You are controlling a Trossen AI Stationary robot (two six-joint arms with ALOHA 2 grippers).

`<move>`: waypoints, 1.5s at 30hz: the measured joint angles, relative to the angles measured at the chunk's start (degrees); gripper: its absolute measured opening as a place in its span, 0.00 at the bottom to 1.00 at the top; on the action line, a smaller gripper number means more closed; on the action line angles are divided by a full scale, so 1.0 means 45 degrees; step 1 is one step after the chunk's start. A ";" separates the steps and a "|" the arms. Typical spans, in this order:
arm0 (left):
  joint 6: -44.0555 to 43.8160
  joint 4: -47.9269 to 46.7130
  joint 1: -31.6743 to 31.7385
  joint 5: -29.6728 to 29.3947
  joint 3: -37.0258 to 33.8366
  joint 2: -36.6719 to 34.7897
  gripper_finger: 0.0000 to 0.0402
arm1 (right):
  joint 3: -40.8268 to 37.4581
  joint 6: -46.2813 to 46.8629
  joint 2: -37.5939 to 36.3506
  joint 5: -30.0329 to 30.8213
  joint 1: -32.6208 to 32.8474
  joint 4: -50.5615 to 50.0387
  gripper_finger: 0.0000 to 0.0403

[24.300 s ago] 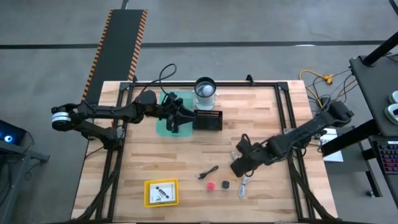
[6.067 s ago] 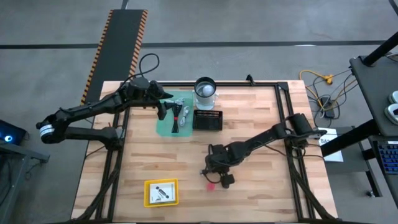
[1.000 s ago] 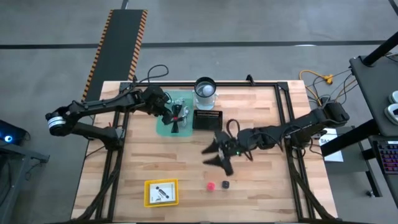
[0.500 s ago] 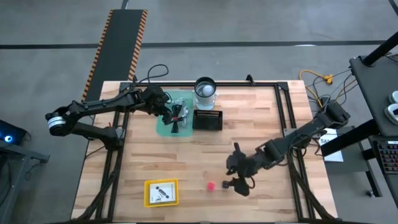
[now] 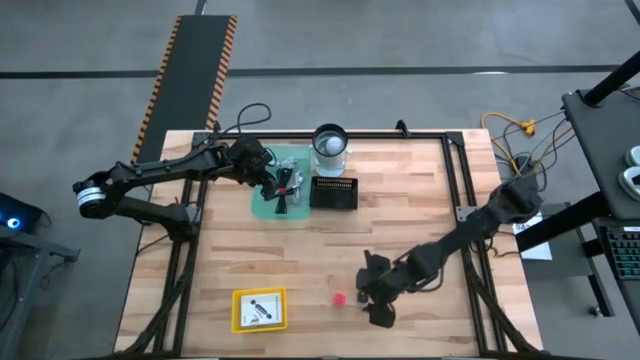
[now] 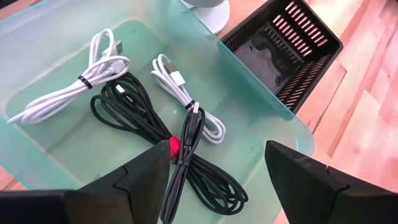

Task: Pick and place items into bin
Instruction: Put the black charger adapter into the black bin

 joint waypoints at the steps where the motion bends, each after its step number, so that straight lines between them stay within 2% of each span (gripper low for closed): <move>1: 0.0000 0.0005 0.0000 -0.0005 -0.0003 0.0001 0.61 | 0.0049 0.0008 0.0182 -0.0010 0.0000 0.0044 0.75; 15: 0.0005 0.0267 0.0000 -0.0010 -0.0017 -0.0003 0.61 | 0.0108 0.1809 0.1763 -0.0005 -0.0005 0.0041 0.68; 25: 0.0009 0.0268 0.0000 -0.0010 -0.0017 -0.0003 0.61 | 0.0279 0.1195 0.1750 0.0639 -0.0005 0.0041 0.60; 34: 0.0010 0.0258 0.0000 -0.0007 -0.0022 -0.0003 0.61 | 0.0255 0.0279 0.1804 0.0673 -0.0005 0.0046 0.54; 38: 0.0010 0.0262 0.0000 -0.0010 -0.0022 -0.0003 0.61 | 0.0248 0.0241 0.1804 0.0745 -0.0005 0.0041 0.48; 43: 0.0011 0.0258 0.0000 -0.0010 -0.0027 -0.0003 0.61 | 0.0248 0.0238 0.1804 0.1068 -0.0005 0.0046 0.35; 45: 0.0052 0.0258 0.0000 -0.0010 -0.0027 -0.0003 0.61 | 0.0248 0.0238 0.1804 0.1091 -0.0005 0.0046 0.34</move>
